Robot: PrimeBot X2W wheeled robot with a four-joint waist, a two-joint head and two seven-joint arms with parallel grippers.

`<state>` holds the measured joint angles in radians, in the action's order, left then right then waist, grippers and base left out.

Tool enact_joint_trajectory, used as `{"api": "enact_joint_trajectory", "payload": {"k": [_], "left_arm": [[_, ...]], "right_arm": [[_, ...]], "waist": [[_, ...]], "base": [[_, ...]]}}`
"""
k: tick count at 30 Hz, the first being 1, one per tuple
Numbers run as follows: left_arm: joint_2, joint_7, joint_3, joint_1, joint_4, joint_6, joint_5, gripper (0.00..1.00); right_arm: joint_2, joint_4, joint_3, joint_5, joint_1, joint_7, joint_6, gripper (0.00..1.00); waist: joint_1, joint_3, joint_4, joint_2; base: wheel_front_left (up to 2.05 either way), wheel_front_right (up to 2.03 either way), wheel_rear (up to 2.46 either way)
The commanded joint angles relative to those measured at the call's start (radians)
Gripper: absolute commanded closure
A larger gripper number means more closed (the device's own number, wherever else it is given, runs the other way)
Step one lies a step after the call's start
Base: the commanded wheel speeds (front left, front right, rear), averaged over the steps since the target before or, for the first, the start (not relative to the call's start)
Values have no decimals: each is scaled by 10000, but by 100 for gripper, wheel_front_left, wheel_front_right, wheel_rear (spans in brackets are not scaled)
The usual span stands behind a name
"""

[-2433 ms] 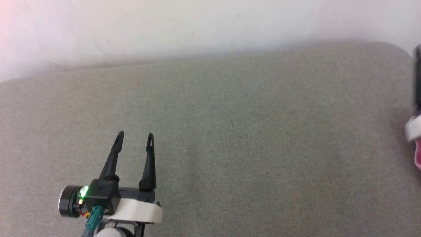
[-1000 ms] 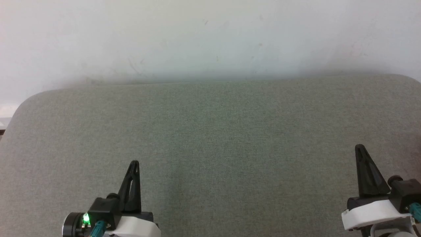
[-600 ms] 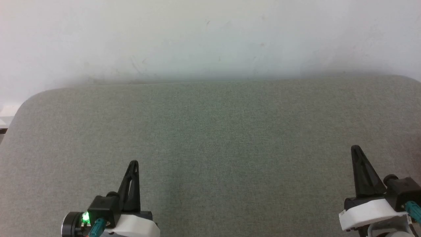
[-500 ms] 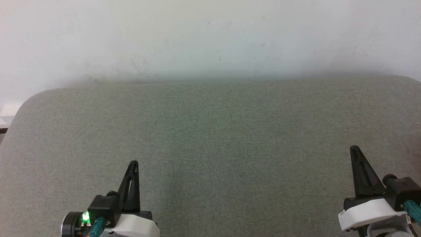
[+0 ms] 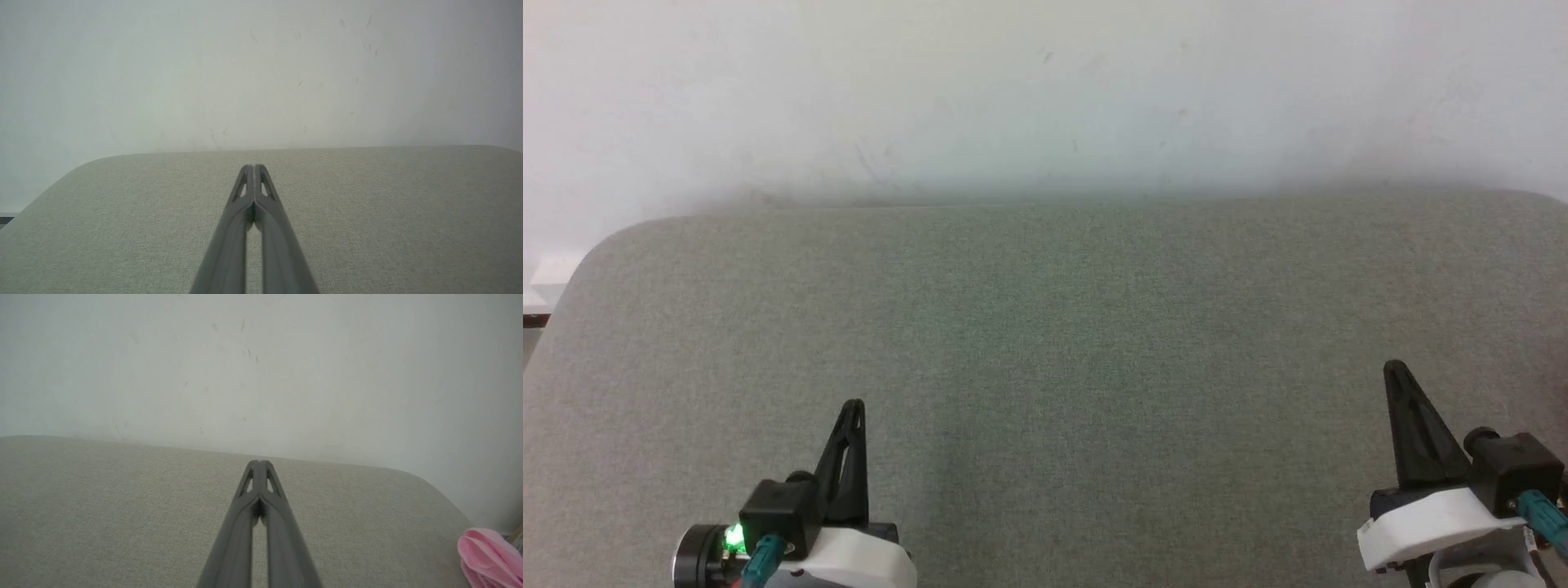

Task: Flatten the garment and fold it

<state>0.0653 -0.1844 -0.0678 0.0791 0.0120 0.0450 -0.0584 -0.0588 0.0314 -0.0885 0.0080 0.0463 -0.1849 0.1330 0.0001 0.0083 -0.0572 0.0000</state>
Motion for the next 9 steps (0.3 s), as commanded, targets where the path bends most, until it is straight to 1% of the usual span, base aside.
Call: {"api": "enact_joint_trajectory", "payload": {"k": [1, 9], "left_arm": [[-40, 59, 72, -194, -28, -67, 92, 100], [-50, 222, 127, -249, -37, -102, 137, 100]], "right_arm": [[26, -65, 50, -23, -99, 62, -7, 100], [31, -88, 126, -28, -133, 226, -8, 100]], "waist": [[-1, -2, 9, 0], [-1, -9, 60, 0]], "base": [[0, 0, 0], [0, 0, 0]]}}
